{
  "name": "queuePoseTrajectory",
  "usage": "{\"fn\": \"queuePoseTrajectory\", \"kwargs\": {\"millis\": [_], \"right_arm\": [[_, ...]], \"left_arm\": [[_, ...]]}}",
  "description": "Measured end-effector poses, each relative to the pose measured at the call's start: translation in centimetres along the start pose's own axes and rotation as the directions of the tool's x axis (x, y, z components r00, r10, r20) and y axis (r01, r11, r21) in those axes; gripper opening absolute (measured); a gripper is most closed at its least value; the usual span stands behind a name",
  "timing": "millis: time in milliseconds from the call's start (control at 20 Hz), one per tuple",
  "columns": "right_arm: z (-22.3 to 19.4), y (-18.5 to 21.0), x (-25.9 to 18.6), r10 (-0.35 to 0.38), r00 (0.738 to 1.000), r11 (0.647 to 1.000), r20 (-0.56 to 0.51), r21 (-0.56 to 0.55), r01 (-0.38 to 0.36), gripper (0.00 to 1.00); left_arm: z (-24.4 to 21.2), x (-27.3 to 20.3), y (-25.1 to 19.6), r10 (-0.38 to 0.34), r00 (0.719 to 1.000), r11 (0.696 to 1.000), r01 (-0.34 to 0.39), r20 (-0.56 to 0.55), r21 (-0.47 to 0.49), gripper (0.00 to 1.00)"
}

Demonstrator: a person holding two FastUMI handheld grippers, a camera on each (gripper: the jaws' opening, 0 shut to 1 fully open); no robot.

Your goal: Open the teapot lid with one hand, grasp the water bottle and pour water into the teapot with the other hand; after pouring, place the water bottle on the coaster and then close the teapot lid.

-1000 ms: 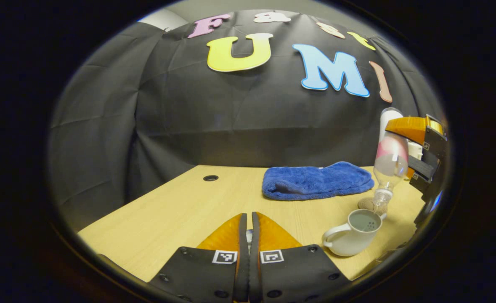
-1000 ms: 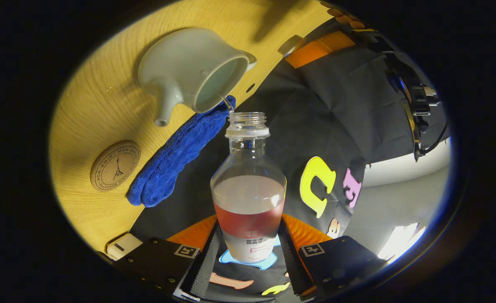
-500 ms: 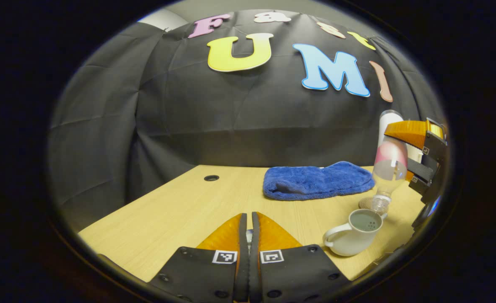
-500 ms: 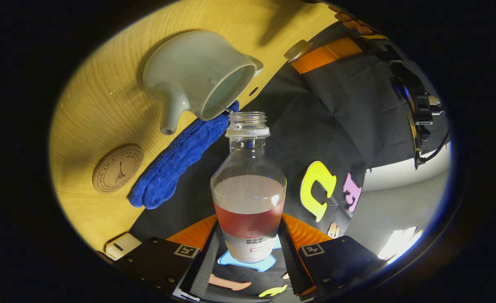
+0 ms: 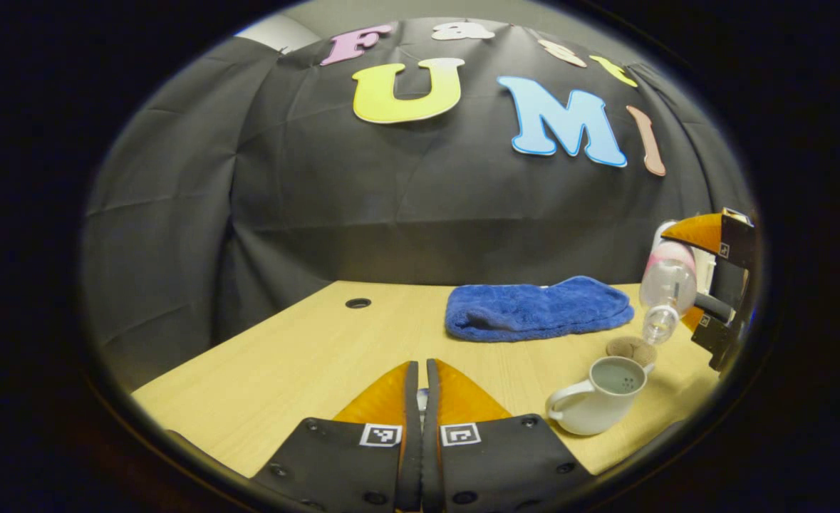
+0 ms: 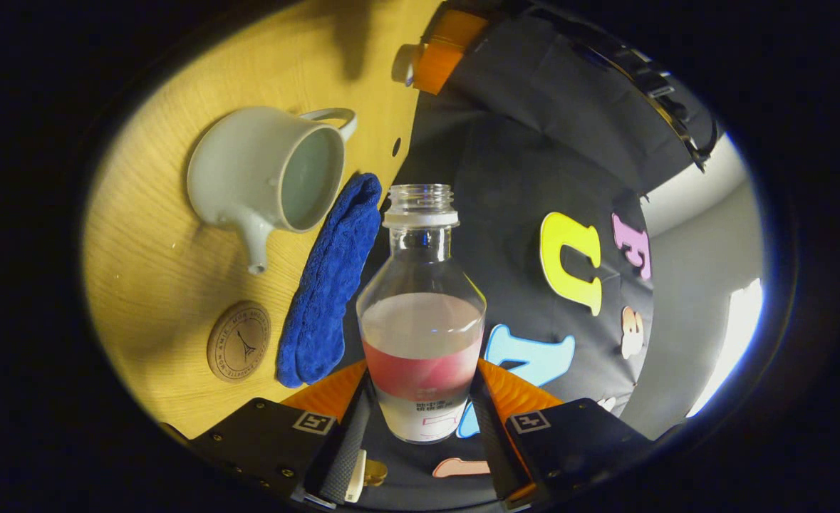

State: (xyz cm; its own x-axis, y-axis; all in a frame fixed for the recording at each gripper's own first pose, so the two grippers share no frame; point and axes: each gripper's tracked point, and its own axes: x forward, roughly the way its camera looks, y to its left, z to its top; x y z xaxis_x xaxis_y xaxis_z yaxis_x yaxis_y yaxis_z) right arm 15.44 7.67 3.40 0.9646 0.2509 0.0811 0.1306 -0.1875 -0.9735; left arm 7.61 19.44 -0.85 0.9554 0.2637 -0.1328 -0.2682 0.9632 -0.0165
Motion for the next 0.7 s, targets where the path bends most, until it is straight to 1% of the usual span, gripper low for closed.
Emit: {"fn": "queuePoseTrajectory", "kwargs": {"millis": [100, 200, 300, 350, 400, 450, 500, 550, 600, 650, 700], "right_arm": [[-0.4, 0.8, -0.6, 0.042, 0.999, 0.992, -0.018, 0.116, -0.039, 0.74], [-0.9, 0.9, -1.1, 0.053, 0.998, 0.977, -0.031, 0.209, -0.045, 0.74], [-1.5, 0.7, -1.3, 0.062, 0.997, 0.946, -0.041, 0.321, -0.046, 0.73], [-1.7, 0.7, -1.3, 0.077, 0.996, 0.918, -0.045, 0.393, -0.053, 0.72], [-1.9, 0.7, -1.2, 0.095, 0.994, 0.878, -0.046, 0.475, -0.062, 0.74], [-1.9, 0.6, -1.1, 0.114, 0.992, 0.829, -0.045, 0.555, -0.070, 0.74], [-2.0, 0.5, -0.8, 0.135, 0.990, 0.773, -0.040, 0.629, -0.080, 0.74], [-2.0, 0.6, -0.7, 0.157, 0.987, 0.712, -0.032, 0.696, -0.091, 0.74], [-1.9, 0.7, -0.4, 0.177, 0.984, 0.646, -0.019, 0.757, -0.101, 0.74], [-1.9, 0.9, -0.3, 0.200, 0.980, 0.578, -0.009, 0.808, -0.111, 0.74], [-1.8, 1.0, -0.1, 0.217, 0.976, 0.506, 0.010, 0.854, -0.121, 0.74]], "left_arm": [[0.0, 0.0, 0.0, -0.001, 1.000, 1.000, 0.001, 0.003, 0.002, 0.06], [0.0, -0.1, -0.2, -0.003, 1.000, 1.000, 0.003, 0.004, 0.003, 0.07], [0.0, 0.0, -0.3, -0.007, 1.000, 1.000, 0.007, 0.005, 0.001, 0.07], [0.0, 0.0, -0.4, -0.009, 1.000, 1.000, 0.009, 0.005, 0.002, 0.07], [0.0, 0.0, -0.4, -0.009, 1.000, 1.000, 0.009, 0.005, 0.003, 0.07], [0.0, 0.0, -0.3, -0.010, 1.000, 1.000, 0.010, 0.005, 0.005, 0.06], [0.0, 0.0, -0.4, -0.010, 1.000, 1.000, 0.010, 0.005, 0.006, 0.07], [-0.1, -0.1, -0.4, -0.011, 1.000, 1.000, 0.010, 0.005, 0.007, 0.06], [-0.1, 0.0, -0.5, -0.011, 1.000, 1.000, 0.011, 0.005, 0.009, 0.07], [-0.2, 0.0, -0.4, -0.010, 1.000, 1.000, 0.010, 0.005, 0.009, 0.06], [-0.1, 0.0, -0.4, -0.010, 1.000, 1.000, 0.010, 0.005, 0.010, 0.07]]}}
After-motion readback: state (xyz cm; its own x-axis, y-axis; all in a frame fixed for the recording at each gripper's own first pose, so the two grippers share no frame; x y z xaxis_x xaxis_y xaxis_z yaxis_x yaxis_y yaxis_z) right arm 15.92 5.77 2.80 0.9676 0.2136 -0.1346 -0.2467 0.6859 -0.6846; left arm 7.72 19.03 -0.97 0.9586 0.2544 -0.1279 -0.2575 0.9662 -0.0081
